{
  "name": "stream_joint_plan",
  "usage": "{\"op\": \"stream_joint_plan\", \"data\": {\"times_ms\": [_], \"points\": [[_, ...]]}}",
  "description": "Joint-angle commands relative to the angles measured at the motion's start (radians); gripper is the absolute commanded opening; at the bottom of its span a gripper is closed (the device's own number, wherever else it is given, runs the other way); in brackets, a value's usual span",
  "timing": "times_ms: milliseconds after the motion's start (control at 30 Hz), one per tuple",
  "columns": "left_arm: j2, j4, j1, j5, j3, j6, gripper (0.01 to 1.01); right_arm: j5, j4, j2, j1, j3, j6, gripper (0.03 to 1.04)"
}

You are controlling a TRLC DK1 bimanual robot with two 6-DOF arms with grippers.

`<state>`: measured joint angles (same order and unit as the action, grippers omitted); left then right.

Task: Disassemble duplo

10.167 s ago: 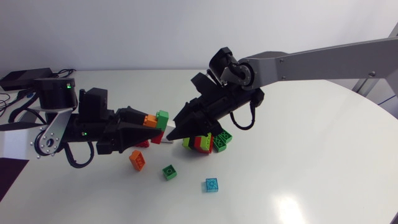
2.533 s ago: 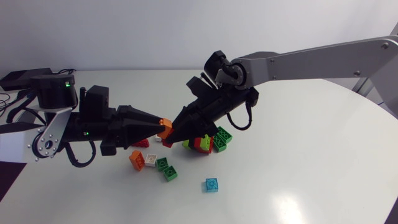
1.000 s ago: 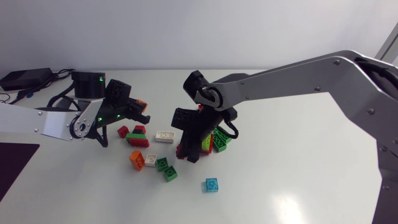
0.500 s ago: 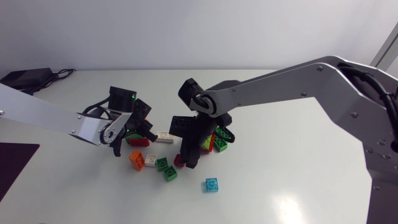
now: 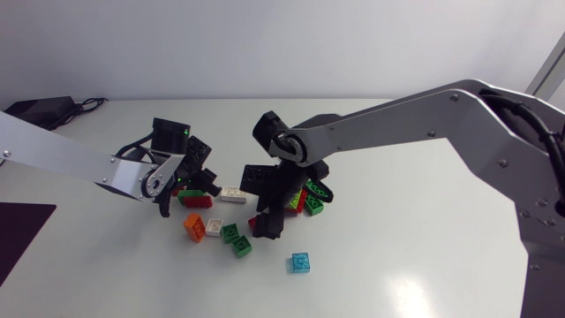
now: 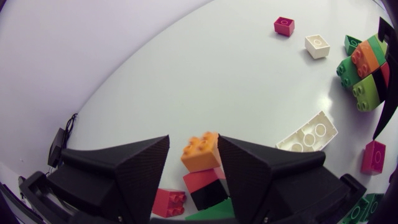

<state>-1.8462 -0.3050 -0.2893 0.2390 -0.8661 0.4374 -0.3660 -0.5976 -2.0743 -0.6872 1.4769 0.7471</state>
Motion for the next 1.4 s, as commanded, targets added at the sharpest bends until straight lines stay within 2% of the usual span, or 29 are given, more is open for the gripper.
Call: {"op": "stream_joint_plan", "data": {"times_ms": [0, 200, 333, 567, 833, 1167, 1367], "points": [[-0.024, 0.006, 0.006, -0.007, -0.024, 0.012, 0.664, 0.007, 0.004, -0.033, -0.003, -0.021, -0.012, 0.92], [-0.013, 0.006, -0.004, -0.013, -0.016, 0.014, 0.761, 0.007, 0.004, -0.033, -0.002, -0.023, -0.011, 0.93], [-0.019, 0.053, 0.001, -0.013, -0.033, 0.003, 0.761, 0.007, 0.004, -0.033, -0.003, -0.023, -0.011, 0.94], [-0.033, 0.165, 0.032, -0.013, -0.083, -0.08, 0.759, 0.006, 0.004, -0.033, -0.002, -0.023, -0.011, 0.94], [-0.042, 0.222, 0.058, -0.018, -0.109, -0.132, 0.761, 0.006, 0.004, -0.035, 0.002, -0.023, -0.011, 0.94], [-0.079, 0.323, 0.079, -0.119, -0.152, -0.187, 0.761, 0.006, 0.002, -0.033, -0.002, -0.024, -0.015, 0.94], [-0.104, 0.349, 0.088, -0.136, -0.163, -0.192, 0.761, 0.006, 0.002, -0.035, -0.002, -0.024, -0.015, 0.94]]}}
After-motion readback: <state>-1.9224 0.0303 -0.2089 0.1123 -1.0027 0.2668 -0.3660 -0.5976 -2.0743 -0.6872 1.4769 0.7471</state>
